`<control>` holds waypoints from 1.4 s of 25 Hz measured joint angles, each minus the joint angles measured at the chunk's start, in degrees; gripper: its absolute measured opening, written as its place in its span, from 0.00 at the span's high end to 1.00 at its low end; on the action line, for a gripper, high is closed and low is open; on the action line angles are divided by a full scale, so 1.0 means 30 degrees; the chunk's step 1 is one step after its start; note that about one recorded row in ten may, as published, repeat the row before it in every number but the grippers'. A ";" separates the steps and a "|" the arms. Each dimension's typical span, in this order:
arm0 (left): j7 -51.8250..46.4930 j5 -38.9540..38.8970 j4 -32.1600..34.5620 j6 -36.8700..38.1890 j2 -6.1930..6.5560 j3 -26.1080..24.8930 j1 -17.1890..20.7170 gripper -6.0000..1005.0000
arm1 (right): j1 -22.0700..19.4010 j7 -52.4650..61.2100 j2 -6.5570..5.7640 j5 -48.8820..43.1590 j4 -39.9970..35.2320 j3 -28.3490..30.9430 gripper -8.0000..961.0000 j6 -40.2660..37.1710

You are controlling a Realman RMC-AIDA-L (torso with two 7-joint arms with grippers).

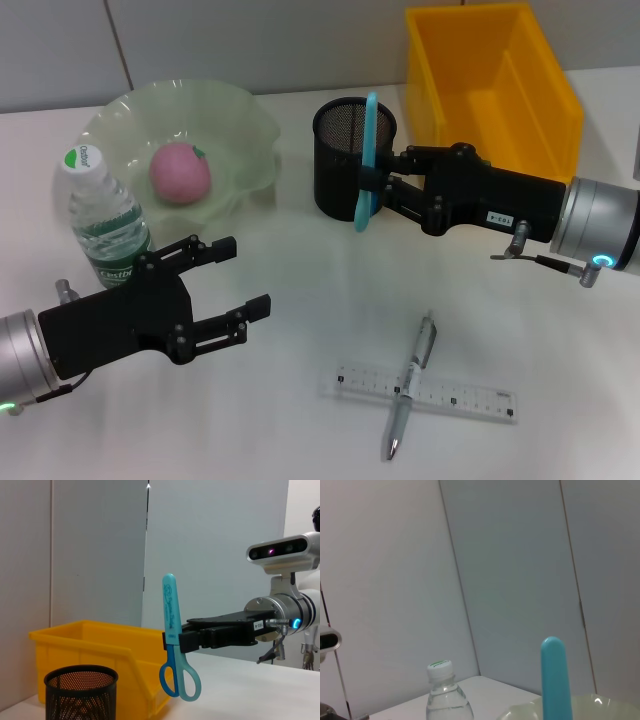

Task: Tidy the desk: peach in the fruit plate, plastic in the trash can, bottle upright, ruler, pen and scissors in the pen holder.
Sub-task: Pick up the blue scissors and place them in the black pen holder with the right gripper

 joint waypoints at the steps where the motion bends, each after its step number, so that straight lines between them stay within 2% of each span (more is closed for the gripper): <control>1: 0.0002 0.0000 -0.0012 -0.0004 0.0001 0.0000 0.0001 0.22 | 0.0000 -0.0001 0.0000 0.0000 0.0000 0.0000 0.75 0.0000; 35: 0.0117 0.0002 -0.0016 -0.0034 0.0000 0.0000 0.0051 0.22 | 0.0167 -0.0014 -0.0023 0.0140 -0.0645 0.0158 0.75 -0.0023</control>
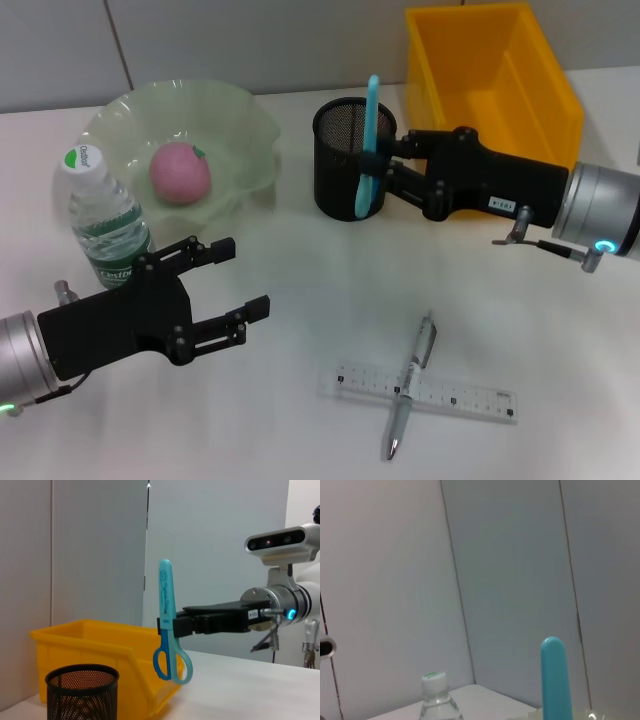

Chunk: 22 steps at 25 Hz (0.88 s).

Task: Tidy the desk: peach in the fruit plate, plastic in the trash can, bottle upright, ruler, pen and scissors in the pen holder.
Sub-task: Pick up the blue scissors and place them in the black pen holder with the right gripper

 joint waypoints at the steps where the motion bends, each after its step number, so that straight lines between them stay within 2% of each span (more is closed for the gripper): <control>1: 0.0000 0.0000 0.0000 0.0000 0.0000 0.0000 0.0000 0.22 | 0.0000 0.0000 0.0000 0.0000 0.0000 0.0000 0.75 0.0000; 6: 0.0018 0.0000 -0.0029 -0.0134 0.0000 0.0000 -0.0066 0.22 | 0.0096 -0.0003 0.0013 0.0857 -0.0190 -0.0134 0.75 -0.0001; 22: 0.0009 0.0000 -0.0041 -0.0235 -0.0031 -0.0051 -0.0110 0.22 | 0.0310 -0.0143 0.0013 0.0976 -0.0910 -0.0129 0.75 -0.0304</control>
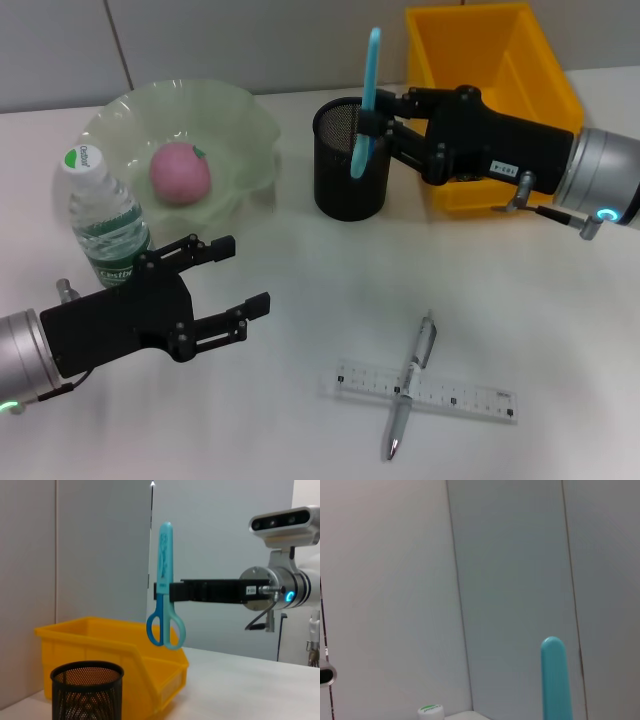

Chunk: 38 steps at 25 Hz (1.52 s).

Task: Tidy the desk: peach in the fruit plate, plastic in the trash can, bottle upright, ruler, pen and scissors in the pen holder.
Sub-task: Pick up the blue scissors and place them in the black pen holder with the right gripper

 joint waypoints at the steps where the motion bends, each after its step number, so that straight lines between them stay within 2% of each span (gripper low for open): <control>1: 0.0000 0.0000 0.0000 0.0000 0.0000 0.0000 0.0000 0.22 | 0.0000 0.0000 0.0000 0.0000 0.0000 0.0000 0.75 0.0000; 24: 0.0040 0.0000 -0.0194 -0.0386 0.0001 0.0050 -0.0086 0.22 | 0.0101 -0.2150 0.0010 0.1477 -0.0802 0.0065 0.75 0.0004; 38: 0.0011 0.0001 -0.0193 -0.0379 0.0001 -0.0008 -0.0183 0.22 | -0.0265 -0.2617 -0.0022 0.1571 0.0046 -0.0001 0.75 -0.0453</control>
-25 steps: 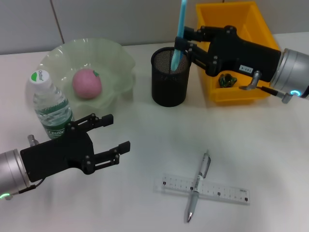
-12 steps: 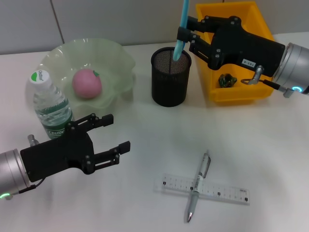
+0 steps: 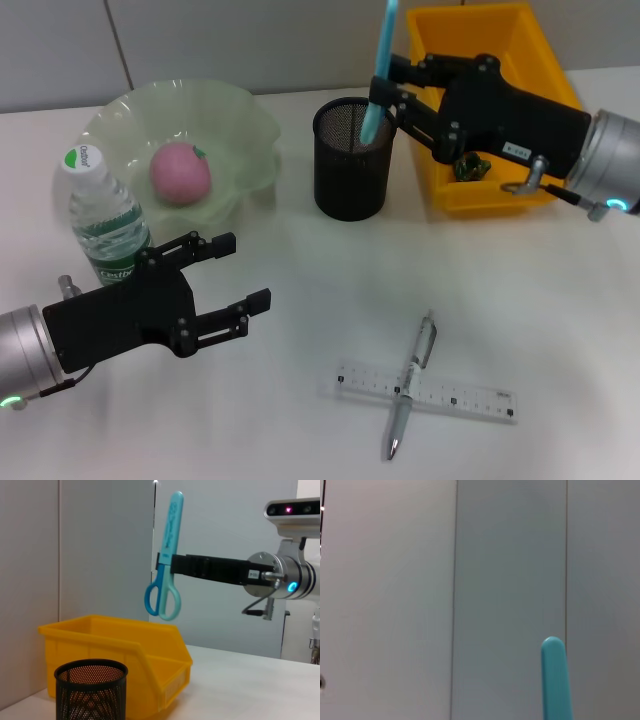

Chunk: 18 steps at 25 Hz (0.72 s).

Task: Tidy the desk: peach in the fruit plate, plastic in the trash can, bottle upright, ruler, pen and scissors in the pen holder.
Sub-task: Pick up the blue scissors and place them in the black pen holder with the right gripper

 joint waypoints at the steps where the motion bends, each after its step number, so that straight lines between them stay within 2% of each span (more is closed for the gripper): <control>1: -0.0001 -0.0001 0.0000 -0.0003 0.0000 0.0006 -0.0001 0.22 | -0.0086 -0.0001 -0.0004 -0.0014 0.0033 -0.0001 0.75 -0.0071; 11: -0.0043 0.0000 -0.0001 -0.0055 -0.0001 0.0025 0.0025 0.22 | -0.0897 -0.0006 -0.0037 -0.0209 0.1137 -0.0032 0.75 -0.0214; 18: -0.0058 0.0000 0.0000 -0.0060 0.0001 0.0020 0.0009 0.22 | -0.0944 0.0098 -0.0032 -0.0243 0.1314 -0.0205 0.75 -0.0213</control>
